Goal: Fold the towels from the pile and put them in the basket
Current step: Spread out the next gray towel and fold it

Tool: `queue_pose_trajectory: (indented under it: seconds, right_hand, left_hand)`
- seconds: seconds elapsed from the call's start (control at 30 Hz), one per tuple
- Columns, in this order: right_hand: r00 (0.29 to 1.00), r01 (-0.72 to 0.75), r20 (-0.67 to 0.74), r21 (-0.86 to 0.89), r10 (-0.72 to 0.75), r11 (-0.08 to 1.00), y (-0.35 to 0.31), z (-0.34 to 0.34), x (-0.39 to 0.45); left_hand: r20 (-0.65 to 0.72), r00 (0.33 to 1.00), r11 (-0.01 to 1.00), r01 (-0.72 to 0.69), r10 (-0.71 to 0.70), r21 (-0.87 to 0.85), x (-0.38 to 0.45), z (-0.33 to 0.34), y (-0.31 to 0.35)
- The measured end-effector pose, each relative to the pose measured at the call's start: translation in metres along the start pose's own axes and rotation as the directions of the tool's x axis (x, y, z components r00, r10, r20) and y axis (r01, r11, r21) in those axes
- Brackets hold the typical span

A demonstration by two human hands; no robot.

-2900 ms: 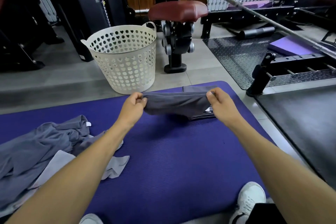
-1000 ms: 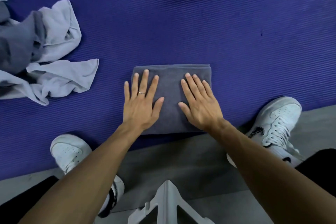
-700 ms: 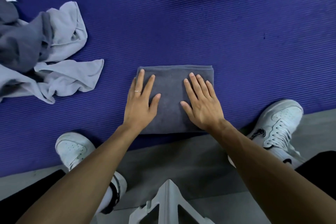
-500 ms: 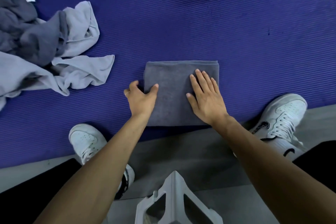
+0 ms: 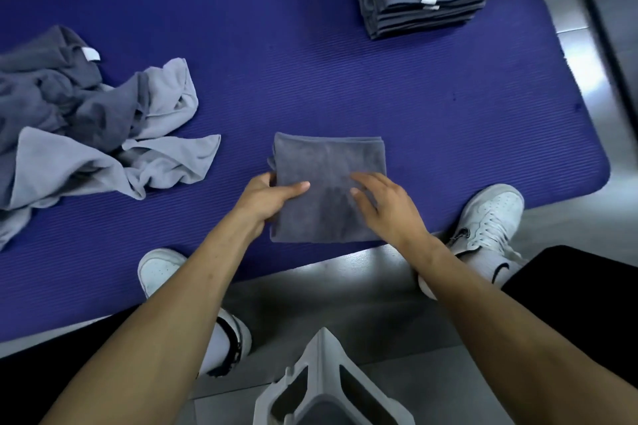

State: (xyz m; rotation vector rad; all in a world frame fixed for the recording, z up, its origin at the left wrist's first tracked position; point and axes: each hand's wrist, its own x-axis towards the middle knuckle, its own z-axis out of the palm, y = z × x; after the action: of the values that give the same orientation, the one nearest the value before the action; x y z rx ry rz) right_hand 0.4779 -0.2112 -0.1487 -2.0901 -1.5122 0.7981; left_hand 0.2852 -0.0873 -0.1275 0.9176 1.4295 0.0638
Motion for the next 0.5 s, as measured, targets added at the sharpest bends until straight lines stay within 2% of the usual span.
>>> queue_pose_trajectory:
  seconds: [0.1,0.17,0.27,0.5]
  right_hand:
    - [0.992,0.010,-0.128,0.205,0.016,0.979,-0.027,-0.018,-0.004]
    - [0.981,0.102,-0.189,0.256,-0.054,0.961,-0.048,-0.032,-0.009]
    - [0.950,0.261,-0.230,0.222,-0.210,0.940,-0.070,-0.053,-0.024]
    - [0.882,0.433,-0.265,0.134,-0.389,0.891,-0.098,-0.084,-0.042]
  left_hand:
    - [0.011,0.999,0.993,-0.041,0.042,-0.108,-0.026,0.007,0.028]
    - [0.029,0.999,0.974,-0.008,0.015,-0.228,-0.046,0.011,0.048]
    - [0.040,0.999,0.943,0.033,-0.021,-0.332,-0.077,0.012,0.072]
    - [0.023,0.994,0.867,-0.085,0.110,-0.492,-0.146,0.004,0.093]
